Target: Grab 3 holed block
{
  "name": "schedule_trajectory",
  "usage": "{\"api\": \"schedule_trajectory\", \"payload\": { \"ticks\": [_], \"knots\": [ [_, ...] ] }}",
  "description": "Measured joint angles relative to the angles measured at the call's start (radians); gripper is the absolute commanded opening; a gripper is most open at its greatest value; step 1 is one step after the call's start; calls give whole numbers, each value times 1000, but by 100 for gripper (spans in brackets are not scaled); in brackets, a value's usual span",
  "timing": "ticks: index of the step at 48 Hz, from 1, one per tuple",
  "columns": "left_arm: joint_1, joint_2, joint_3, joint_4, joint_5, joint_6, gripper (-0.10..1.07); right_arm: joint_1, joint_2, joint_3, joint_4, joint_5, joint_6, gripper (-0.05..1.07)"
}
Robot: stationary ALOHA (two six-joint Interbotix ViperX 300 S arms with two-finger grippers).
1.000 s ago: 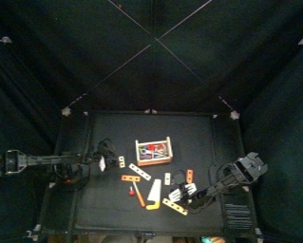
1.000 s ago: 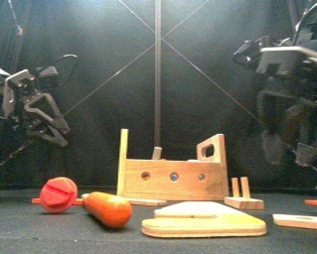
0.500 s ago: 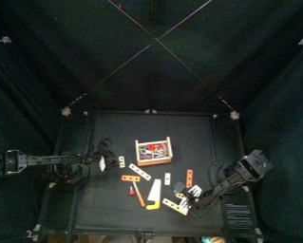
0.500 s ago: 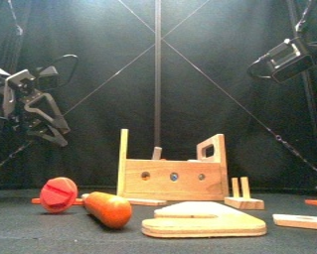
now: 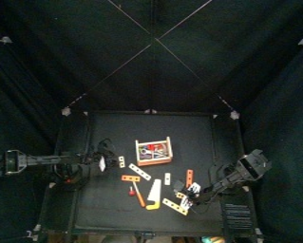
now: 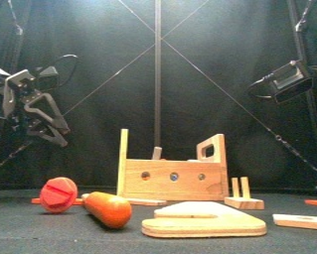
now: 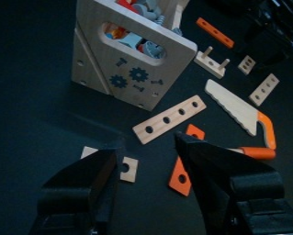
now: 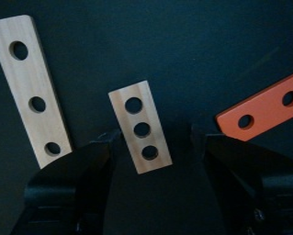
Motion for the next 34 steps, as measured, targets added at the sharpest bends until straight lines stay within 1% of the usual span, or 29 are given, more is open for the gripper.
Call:
{"api": "schedule_trajectory", "payload": {
  "ticks": [27, 31, 34],
  "knots": [
    [0, 0, 0, 0, 2, 0, 85, -6, 28, -2, 11, -46, -2, 93],
    [0, 0, 0, 0, 2, 0, 85, -6, 29, -3, 12, -46, -2, 91],
    [0, 0, 0, 0, 0, 0, 85, -6, 31, -6, 14, -48, -3, 87]
  ]
}}
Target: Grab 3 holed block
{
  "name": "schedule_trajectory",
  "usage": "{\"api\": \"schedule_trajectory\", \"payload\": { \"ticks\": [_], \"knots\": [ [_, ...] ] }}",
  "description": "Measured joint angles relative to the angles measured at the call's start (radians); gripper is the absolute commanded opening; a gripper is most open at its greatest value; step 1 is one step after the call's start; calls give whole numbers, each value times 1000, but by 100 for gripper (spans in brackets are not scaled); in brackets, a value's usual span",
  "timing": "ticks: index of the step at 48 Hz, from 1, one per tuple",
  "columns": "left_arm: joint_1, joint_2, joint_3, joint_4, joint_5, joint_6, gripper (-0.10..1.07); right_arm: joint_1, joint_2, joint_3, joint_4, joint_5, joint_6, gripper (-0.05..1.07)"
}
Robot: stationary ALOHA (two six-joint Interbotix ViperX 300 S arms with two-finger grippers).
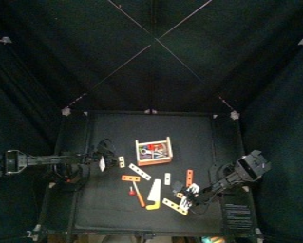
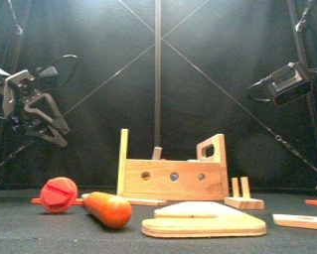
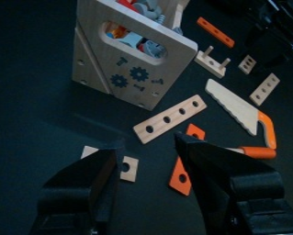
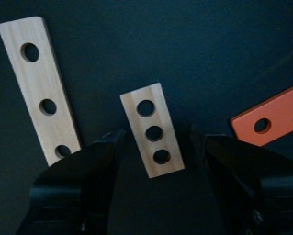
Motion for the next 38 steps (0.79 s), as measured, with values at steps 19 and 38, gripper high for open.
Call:
{"api": "schedule_trajectory", "payload": {
  "ticks": [19, 38],
  "knots": [
    [0, 0, 0, 0, 2, 0, 85, 0, 6, -14, 2, 23, 0, 58],
    [0, 2, 0, -2, 2, 0, 85, 2, -9, -49, -15, 132, 0, 57]
  ]
}}
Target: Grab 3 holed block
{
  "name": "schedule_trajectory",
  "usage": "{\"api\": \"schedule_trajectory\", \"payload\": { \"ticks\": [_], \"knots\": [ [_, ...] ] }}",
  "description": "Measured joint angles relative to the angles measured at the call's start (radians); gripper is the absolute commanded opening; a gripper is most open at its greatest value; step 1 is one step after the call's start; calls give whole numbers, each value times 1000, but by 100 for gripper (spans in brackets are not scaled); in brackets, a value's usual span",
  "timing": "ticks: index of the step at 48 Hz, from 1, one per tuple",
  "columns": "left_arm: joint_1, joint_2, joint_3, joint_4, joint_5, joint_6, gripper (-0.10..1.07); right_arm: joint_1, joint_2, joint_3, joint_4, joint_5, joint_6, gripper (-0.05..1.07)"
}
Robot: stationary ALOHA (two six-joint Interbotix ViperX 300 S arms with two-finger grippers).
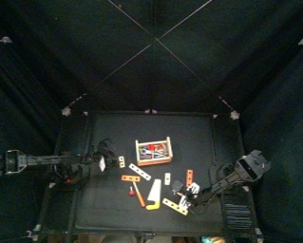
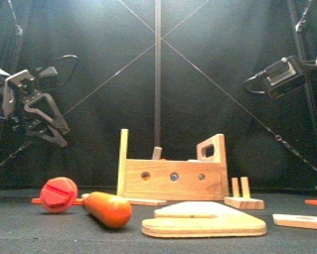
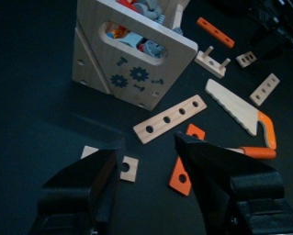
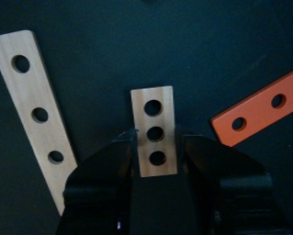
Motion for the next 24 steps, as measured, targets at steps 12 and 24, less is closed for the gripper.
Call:
{"api": "schedule_trajectory", "payload": {
  "ticks": [12, 24],
  "knots": [
    [0, 0, 0, 0, 0, 0, 85, 0, -2, -5, -34, 3, 2, 57],
    [-2, -2, 0, 0, 0, -2, 85, -15, -40, -32, -94, 3, 2, 57]
  ]
}}
